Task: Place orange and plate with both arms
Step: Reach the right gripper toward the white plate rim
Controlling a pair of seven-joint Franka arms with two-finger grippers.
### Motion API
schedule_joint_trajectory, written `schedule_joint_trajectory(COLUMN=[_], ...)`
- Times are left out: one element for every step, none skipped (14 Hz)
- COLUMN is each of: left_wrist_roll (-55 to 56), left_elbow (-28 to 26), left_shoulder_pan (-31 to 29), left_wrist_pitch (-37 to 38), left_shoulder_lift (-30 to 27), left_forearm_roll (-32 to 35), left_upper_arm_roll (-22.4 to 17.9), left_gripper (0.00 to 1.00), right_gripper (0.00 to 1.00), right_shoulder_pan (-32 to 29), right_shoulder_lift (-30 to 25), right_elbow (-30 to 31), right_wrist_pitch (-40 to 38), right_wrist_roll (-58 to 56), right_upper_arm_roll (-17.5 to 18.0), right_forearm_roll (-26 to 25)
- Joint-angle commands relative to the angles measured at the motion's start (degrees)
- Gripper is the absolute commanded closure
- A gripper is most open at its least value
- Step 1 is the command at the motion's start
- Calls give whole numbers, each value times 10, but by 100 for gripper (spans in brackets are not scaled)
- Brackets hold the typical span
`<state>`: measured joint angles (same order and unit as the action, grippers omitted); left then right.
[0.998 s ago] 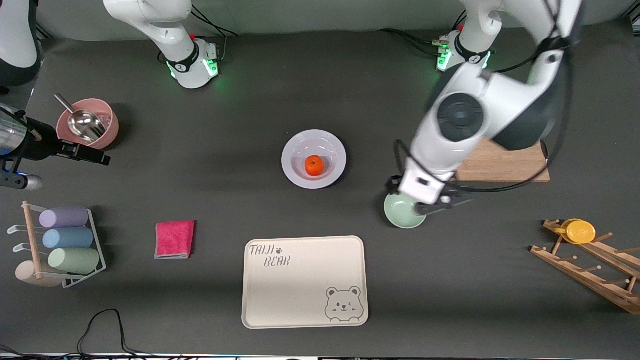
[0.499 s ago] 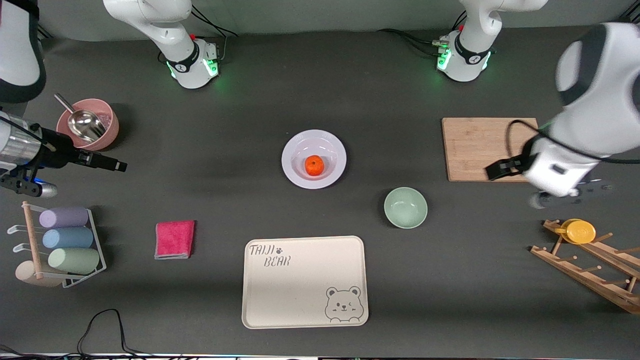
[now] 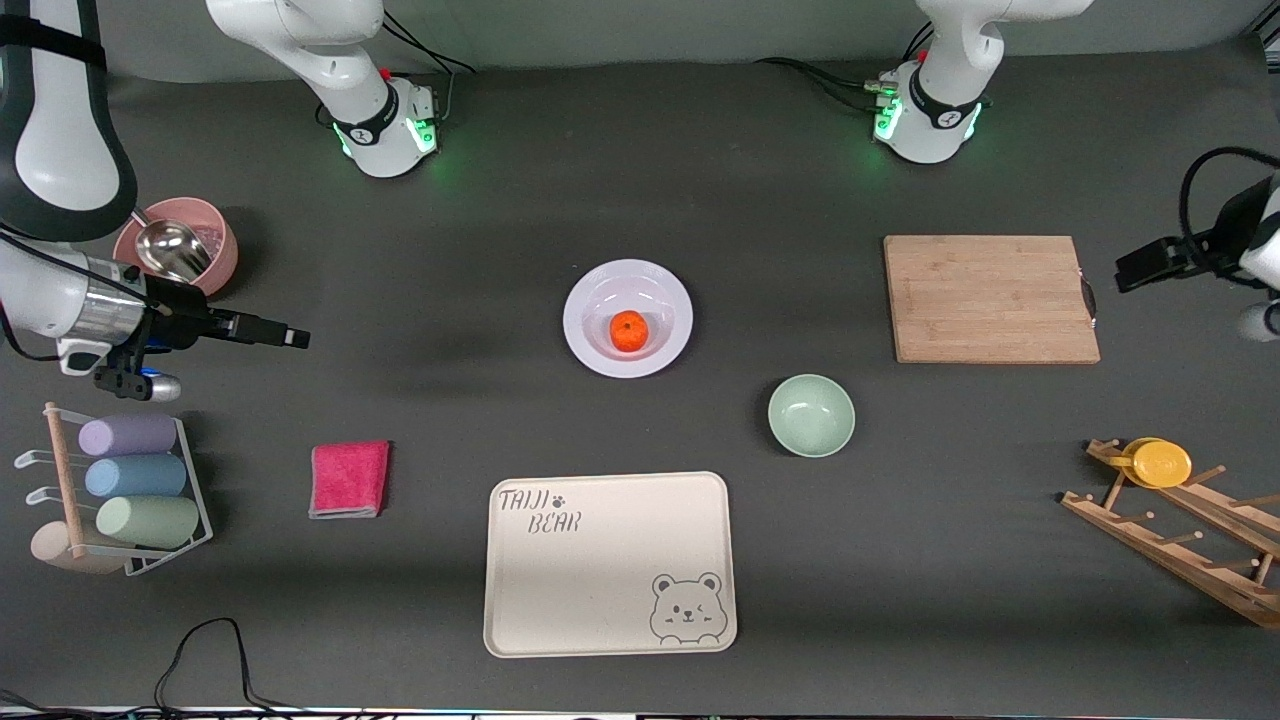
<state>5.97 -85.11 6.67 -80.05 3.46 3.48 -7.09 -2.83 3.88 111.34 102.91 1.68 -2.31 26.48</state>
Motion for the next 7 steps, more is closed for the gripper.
schedule_joint_trajectory(left_wrist_roll=[-41,-37,-37,-37,-37,-37,-37], left_elbow=[-10,-20,-32,-58,-101,-137,-157], left_shoulder_pan=[48,50,50,49,48,41,16], left_wrist_pitch=[33,27,10,-17,-52,-73,-84], left_shoulder_lift=[-36,-33,-28,-32,-50,-67,-73], left_forearm_roll=[6,6,4,0,-12,-13,-11], left_upper_arm_roll=[-53,-52,-51,-50,-48,-34,-14], left_gripper=[0,0,0,0,0,0,0], right_gripper=[0,0,0,0,0,0,0], right_shoulder_pan=[2,3,6,14,13,14,14], right_shoulder_lift=[-16,-12,-7,-3,7,10,13], right_elbow=[64,74,76,75,76,76,78], right_wrist_pitch=[53,55,52,50,48,48,48], right_wrist_roll=[-70,-129,-176,-185,-184,-185,-186], right_upper_arm_roll=[-4,-4,-2,-1,-2,-2,-3], right_forearm_roll=[28,28,27,27,30,53,84])
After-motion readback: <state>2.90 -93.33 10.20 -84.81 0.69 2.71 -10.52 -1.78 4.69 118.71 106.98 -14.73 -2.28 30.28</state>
